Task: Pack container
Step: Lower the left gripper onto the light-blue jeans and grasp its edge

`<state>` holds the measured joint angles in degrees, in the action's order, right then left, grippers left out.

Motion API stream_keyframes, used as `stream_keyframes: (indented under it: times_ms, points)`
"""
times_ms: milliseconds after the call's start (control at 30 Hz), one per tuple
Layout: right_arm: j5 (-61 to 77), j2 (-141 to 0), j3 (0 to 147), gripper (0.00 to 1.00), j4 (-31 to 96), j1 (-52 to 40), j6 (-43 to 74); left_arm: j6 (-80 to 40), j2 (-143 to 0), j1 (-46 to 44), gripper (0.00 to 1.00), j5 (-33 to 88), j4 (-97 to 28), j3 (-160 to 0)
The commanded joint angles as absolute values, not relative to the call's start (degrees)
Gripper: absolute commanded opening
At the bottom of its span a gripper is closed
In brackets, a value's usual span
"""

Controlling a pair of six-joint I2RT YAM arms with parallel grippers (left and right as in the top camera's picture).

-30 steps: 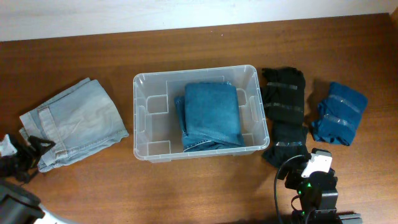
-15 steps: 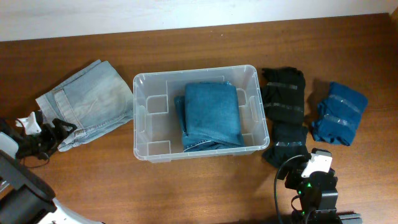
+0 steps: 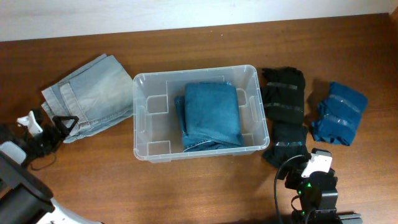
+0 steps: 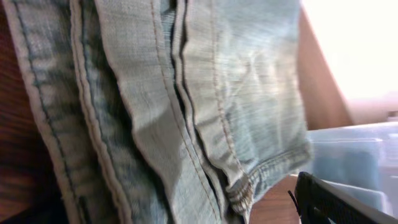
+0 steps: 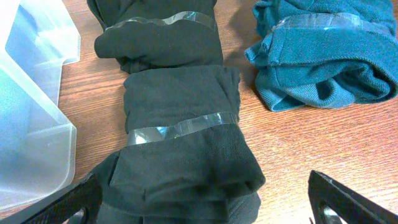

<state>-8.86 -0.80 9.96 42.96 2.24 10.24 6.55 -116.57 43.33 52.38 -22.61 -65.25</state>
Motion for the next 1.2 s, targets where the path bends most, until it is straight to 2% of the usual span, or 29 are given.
stream_keyframes:
  times_ms: [0,133,300,433,533,667,1167]
  points:
    - [-9.0,-0.4,9.5,0.98,42.9,1.9,9.9,6.1,-121.8,44.9,0.99,52.3,-22.1,-58.2]
    - [-9.0,-0.4,9.5,0.98,42.9,1.9,9.9,6.0,-121.8,49.7,0.99,55.3,-23.2,-56.6]
    - [-9.0,-0.4,9.5,0.98,42.9,1.9,9.9,2.9,-121.8,57.5,0.99,50.7,-28.9,-56.2]
    - [-9.0,-0.4,9.5,0.98,42.9,1.9,9.9,0.8,-121.8,61.7,0.99,49.7,-27.7,-54.7]
    - [-9.0,-0.4,9.5,0.98,42.9,1.9,9.9,-0.5,-121.8,61.6,0.99,49.7,-24.9,-53.3]
    - [-9.0,-0.4,9.5,0.98,42.9,1.9,9.9,-2.2,-121.8,57.9,0.99,47.8,-22.0,-52.2]
    - [-9.0,-0.4,9.5,0.98,42.9,1.9,9.9,-7.6,-121.8,33.1,0.99,44.4,-8.9,-52.2]
